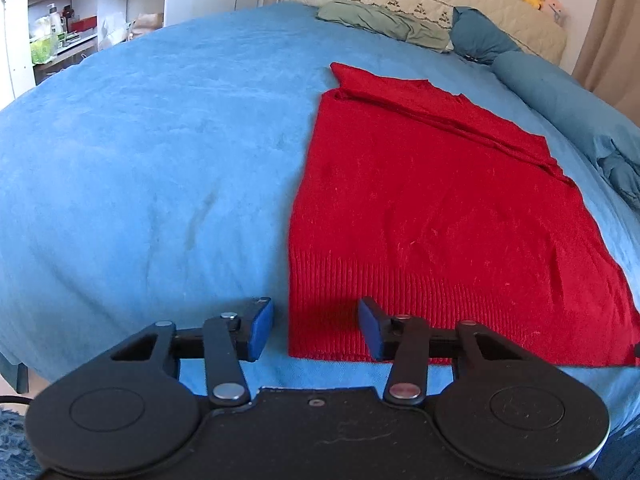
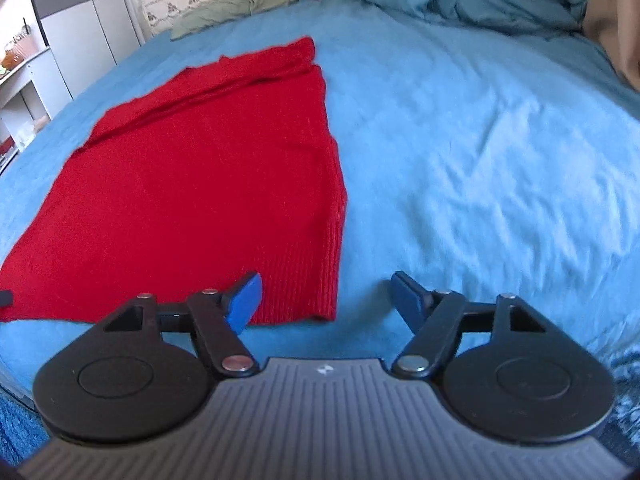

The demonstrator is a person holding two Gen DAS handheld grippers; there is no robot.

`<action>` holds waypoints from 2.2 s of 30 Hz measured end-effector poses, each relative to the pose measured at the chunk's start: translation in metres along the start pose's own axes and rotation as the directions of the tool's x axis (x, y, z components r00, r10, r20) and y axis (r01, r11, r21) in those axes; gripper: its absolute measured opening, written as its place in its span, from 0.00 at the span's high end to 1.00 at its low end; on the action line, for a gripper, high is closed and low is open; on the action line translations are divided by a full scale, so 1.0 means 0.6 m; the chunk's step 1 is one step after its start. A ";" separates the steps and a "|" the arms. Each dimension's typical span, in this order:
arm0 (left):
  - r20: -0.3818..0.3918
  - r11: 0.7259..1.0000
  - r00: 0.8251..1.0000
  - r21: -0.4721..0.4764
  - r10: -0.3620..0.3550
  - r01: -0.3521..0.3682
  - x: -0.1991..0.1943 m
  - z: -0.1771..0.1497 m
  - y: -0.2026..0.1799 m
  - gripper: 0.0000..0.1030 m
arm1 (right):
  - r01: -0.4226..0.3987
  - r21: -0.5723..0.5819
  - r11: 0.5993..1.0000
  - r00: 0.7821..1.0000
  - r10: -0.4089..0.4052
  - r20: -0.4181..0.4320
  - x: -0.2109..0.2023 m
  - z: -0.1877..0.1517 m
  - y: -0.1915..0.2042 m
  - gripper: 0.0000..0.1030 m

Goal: Fold small clothes
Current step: 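Grasp the red sweater hem with both tools, then lift the hem with both tools and fold it toward the collar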

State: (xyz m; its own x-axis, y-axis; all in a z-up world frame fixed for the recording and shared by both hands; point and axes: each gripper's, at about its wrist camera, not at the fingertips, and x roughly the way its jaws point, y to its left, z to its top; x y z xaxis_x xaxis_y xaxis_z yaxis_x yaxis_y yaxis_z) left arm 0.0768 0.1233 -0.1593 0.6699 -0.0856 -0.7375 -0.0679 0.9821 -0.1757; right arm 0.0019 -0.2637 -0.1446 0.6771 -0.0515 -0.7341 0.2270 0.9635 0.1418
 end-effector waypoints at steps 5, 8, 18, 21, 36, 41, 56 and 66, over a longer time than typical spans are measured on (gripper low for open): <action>0.003 1.000 1.000 0.009 0.001 -0.001 0.007 -0.007 -0.002 0.54 | -0.007 0.021 1.000 1.000 0.007 0.003 0.006 0.001 -0.001 0.23; 0.003 1.000 1.000 0.007 -0.002 0.002 0.005 -0.006 -0.001 0.61 | -0.005 0.009 1.000 1.000 0.005 0.015 0.003 0.002 0.004 0.30; -0.007 0.999 1.000 0.031 -0.014 0.014 0.005 -0.006 -0.013 0.88 | -0.031 -0.045 0.998 0.999 0.032 0.019 0.006 0.000 0.023 0.60; -0.017 0.999 1.000 0.027 -0.020 0.020 0.001 -0.001 -0.016 0.95 | -0.045 -0.039 0.998 0.999 0.046 0.026 0.000 0.003 0.025 0.77; 0.185 0.997 0.980 0.012 -0.077 0.077 -0.085 0.150 -0.037 0.95 | -0.189 0.057 0.980 0.971 0.178 0.161 -0.064 0.144 0.028 0.79; 0.261 0.995 0.960 0.031 -0.102 0.097 -0.064 0.266 -0.066 0.95 | -0.247 0.076 0.966 0.948 0.225 0.225 -0.048 0.260 0.042 0.79; 0.303 1.000 0.953 0.016 -0.025 0.021 0.285 0.562 -0.167 0.96 | -0.192 0.035 0.981 0.963 0.182 0.200 0.301 0.607 0.122 0.79; 0.182 0.997 0.981 -0.009 0.072 -0.072 0.494 0.565 -0.158 0.95 | -0.109 0.069 0.992 0.988 0.101 0.113 0.532 0.626 0.112 0.79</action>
State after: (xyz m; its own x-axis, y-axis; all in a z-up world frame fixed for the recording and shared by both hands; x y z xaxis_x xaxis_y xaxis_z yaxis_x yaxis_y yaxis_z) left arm 0.5323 0.0617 -0.1400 0.7865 0.0172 -0.6173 -0.1221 0.9842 -0.1281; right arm 0.4959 -0.3141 -0.1200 0.7712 0.0165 -0.6364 0.1994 0.9431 0.2661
